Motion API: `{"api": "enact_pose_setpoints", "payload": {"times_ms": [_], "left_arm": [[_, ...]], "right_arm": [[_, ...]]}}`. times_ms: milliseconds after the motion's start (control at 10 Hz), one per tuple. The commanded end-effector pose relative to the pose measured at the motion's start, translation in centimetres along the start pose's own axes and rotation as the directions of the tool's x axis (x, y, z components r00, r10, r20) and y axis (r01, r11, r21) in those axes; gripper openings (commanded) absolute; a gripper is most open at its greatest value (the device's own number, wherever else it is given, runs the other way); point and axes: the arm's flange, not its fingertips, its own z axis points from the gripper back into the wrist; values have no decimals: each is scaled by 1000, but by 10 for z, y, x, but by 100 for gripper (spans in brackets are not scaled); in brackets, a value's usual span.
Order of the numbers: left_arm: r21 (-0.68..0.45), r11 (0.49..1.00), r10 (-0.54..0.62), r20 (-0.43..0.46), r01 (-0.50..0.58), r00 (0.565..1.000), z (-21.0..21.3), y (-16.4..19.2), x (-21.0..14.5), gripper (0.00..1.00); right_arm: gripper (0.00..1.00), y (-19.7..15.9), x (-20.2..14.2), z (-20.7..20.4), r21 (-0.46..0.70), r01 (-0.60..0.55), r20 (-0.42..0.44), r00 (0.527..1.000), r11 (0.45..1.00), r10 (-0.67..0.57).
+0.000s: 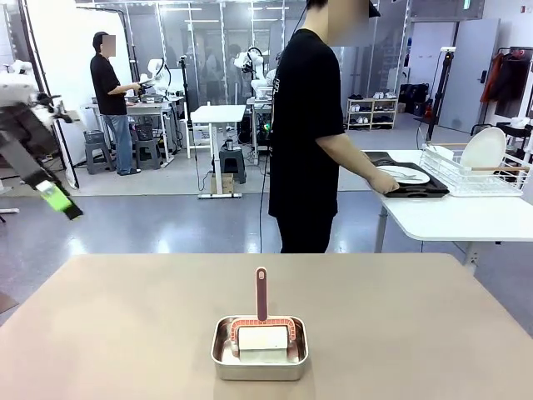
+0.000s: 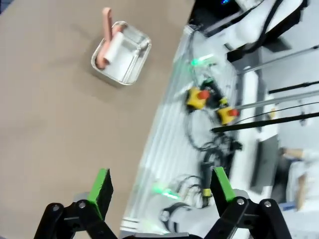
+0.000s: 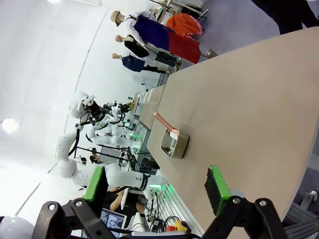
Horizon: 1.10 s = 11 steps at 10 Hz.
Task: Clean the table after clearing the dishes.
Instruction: When the right (or left) Handle tray is removed, use the right hand (or left hand) to clean the right (or left) side of the table with the Lint Roller.
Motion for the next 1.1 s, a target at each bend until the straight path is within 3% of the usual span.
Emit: {"api": "enact_pose_setpoints", "payload": {"times_ms": [0,300,400,500,1000], "left_arm": [[181,976,-119,-35,124,992,-38,-4,-1,100],[267,927,-227,-166,265,960,-89,1,33,100],[293,913,-257,-132,285,957,-94,3,41,100],[217,950,-200,-130,225,971,-75,-4,36,100],[228,946,-208,-113,230,971,-80,2,34,100]], "right_arm": [[100,3,-4,-2,-8,-11,-1,1000,1000,11],[100,3,-4,-2,-8,-11,-1,1000,1000,11],[100,3,-4,-2,-8,-11,-1,1000,1000,11],[100,3,-4,-2,-8,-11,-1,1000,1000,11],[100,3,-4,-2,-8,-11,-1,1000,1000,11]]}}
